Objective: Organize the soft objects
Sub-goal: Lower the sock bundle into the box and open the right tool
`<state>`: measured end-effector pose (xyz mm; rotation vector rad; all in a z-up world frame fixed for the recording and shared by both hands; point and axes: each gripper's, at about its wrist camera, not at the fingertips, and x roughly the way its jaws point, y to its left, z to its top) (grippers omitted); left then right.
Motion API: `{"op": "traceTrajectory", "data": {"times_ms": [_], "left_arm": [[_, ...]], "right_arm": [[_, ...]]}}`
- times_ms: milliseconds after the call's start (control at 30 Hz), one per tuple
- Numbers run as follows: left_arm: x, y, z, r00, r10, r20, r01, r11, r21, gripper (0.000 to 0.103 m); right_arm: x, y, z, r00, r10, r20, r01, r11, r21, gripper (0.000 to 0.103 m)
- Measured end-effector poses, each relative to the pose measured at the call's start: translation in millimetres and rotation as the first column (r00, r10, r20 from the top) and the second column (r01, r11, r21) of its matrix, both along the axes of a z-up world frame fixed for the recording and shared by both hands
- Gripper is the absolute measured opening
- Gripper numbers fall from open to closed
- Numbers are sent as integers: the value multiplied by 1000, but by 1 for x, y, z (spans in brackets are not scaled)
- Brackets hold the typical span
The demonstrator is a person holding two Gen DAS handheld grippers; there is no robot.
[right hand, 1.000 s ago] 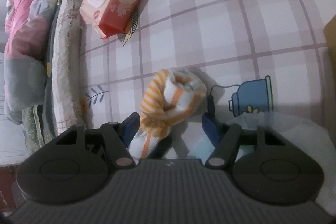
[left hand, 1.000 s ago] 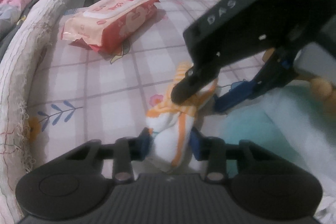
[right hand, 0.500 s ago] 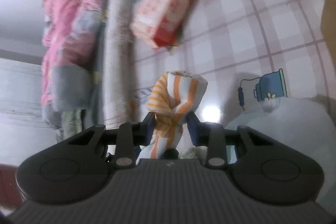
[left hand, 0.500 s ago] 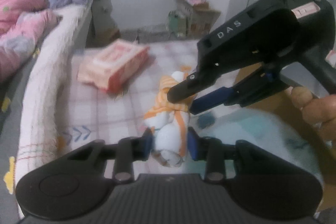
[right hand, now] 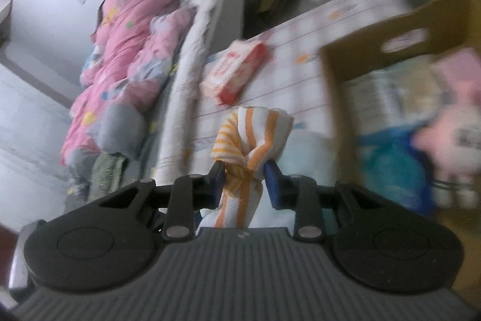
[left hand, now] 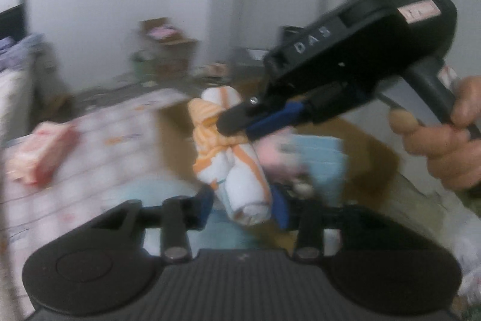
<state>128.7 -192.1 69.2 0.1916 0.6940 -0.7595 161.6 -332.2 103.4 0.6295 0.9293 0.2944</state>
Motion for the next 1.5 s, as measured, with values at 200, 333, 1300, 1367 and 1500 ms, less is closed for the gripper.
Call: {"op": "traceTrajectory", "data": {"times_ms": [200,333,1300,1367,1500], "left_arm": [[-36,-44,-16,995,-102,0,102,994,36,50],[-37,-35,-26,997,-68,-27,69,997,43,50],[-32,166,-58,905,407,-128,-405,913,42,69],[-34,175,-61,895,425,-135,-424,905,39,69],[-37,189,-67,881,449,-148,-450,893,32,69]], "right_arm": [[-72,-68,-12,992,-127,-6,126,987,-104,5],[-97,-95,-26,987,-160,-3,157,967,-200,5],[-1,-99,-153,946,-171,-275,79,946,-316,40],[-2,-97,-154,946,-158,-284,70,952,-299,35],[-7,-85,-150,948,-115,-298,15,947,-320,34]]}}
